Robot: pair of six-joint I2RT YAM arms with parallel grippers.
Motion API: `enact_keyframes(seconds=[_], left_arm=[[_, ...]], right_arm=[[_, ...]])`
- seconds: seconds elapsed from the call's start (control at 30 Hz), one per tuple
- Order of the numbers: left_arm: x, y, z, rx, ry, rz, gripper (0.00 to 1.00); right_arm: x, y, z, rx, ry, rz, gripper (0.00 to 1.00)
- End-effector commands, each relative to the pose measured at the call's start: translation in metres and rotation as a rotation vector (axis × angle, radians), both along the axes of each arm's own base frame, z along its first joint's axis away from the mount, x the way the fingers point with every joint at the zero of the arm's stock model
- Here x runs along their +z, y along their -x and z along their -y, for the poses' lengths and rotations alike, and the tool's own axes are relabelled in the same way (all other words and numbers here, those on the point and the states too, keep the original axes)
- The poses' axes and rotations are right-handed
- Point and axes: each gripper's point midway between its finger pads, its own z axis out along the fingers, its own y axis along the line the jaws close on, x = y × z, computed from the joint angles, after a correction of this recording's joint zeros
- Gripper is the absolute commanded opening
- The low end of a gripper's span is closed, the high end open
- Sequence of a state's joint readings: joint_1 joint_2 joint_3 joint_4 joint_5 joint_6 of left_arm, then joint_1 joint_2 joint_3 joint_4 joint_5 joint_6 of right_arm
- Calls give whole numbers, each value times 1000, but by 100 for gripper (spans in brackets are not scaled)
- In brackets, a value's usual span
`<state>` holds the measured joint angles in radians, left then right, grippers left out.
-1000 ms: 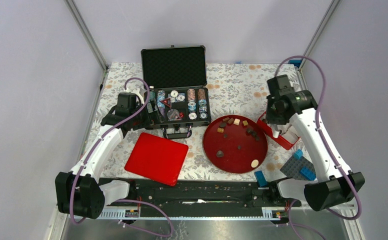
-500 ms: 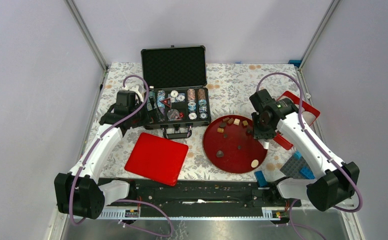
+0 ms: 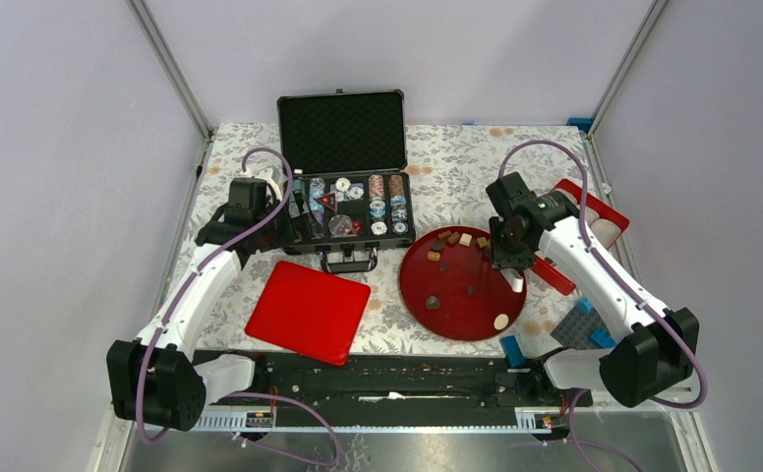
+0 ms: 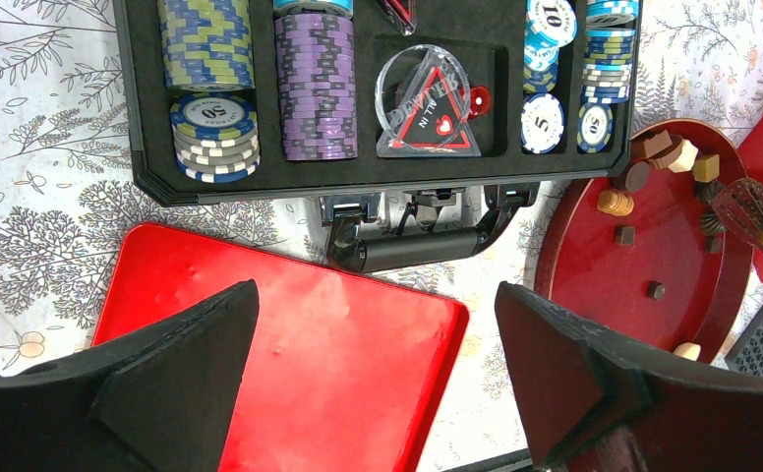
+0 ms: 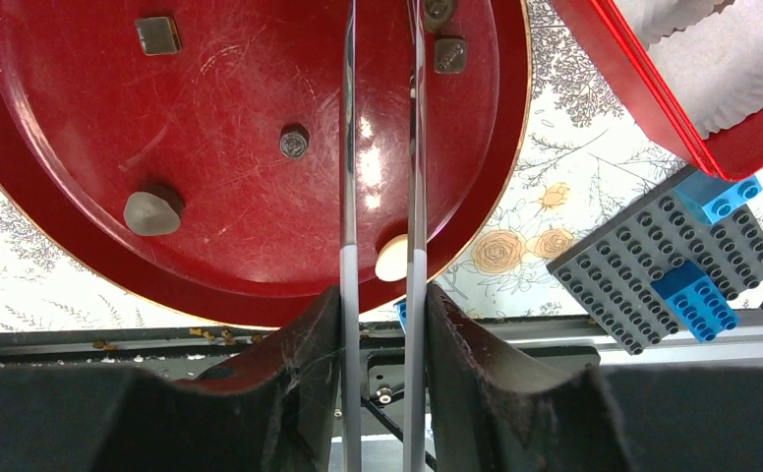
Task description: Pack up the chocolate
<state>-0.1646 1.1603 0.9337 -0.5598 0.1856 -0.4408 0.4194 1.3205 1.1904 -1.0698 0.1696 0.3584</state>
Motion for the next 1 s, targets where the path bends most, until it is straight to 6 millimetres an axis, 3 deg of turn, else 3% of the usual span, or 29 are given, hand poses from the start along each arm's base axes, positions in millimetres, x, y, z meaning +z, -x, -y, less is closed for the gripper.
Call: enact_keyframes(seconds=[0.0, 0.33, 0.6, 0.87, 0.97], left_arm=[[20, -8, 0, -6, -6, 72, 99], [16, -8, -1, -3, -10, 63, 99], [18, -8, -2, -1, -14, 68, 99], [17, -8, -1, -1, -13, 65, 99], [17, -8, -1, -2, -13, 66, 99]], right_arm=[[7, -13, -7, 21, -13, 39, 41], [1, -16, -9, 22, -20, 39, 47], [-8, -18, -10, 31, -8, 23, 46], [-4, -16, -7, 27, -3, 28, 27], [6, -16, -5, 19, 1, 50, 19]])
